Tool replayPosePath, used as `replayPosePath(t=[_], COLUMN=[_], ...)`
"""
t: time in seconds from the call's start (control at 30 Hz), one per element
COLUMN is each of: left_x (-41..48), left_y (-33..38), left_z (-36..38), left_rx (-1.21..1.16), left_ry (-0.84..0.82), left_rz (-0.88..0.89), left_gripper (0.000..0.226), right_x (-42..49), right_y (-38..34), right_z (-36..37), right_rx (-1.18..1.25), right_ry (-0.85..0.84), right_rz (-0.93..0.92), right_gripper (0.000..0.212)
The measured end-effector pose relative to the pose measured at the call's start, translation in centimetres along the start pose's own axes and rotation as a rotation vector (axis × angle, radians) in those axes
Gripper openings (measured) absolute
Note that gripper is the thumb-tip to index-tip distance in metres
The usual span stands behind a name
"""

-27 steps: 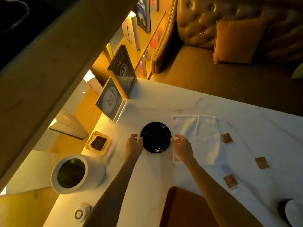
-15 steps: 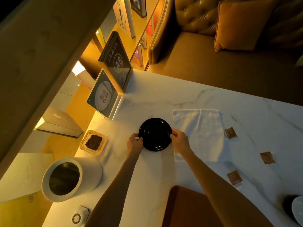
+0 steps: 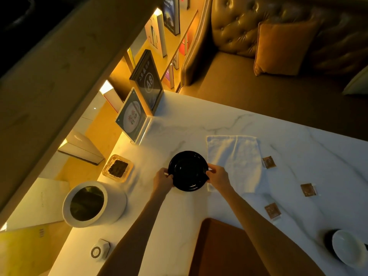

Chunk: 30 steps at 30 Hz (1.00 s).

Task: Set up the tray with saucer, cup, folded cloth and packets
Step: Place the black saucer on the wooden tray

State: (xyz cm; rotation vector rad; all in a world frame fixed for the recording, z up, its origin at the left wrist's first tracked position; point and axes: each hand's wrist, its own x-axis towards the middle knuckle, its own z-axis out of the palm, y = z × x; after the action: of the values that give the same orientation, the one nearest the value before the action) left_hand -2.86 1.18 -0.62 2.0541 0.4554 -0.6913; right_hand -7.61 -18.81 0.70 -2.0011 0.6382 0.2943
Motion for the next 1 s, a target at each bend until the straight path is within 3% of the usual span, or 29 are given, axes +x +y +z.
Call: replayPosePath(t=[0.3,0.57,1.0], left_x=[-12.6,-21.4,-27.1], left_y=[-2.6,-7.2,-11.0], left_z=[-0.3,1.7,4.2], left_rx=[-0.060,-0.028,0.080], left_ry=[-0.121,-0.234,-0.317], left_rz=[0.124,0.085,0.092], left_gripper=[0.022,0.024,0.031], right_x=[-12.9,-24.4,-32.6], right_y=[3.6,9.3,14.7], right_z=[-3.1,-4.1,-3.9], right_rx=[0.198,0.478,0.489], right_ry=[0.059,0.064,0.158], right_rz=[0.067,0.168,0.211], right_gripper=[0.030,0.033,0.040])
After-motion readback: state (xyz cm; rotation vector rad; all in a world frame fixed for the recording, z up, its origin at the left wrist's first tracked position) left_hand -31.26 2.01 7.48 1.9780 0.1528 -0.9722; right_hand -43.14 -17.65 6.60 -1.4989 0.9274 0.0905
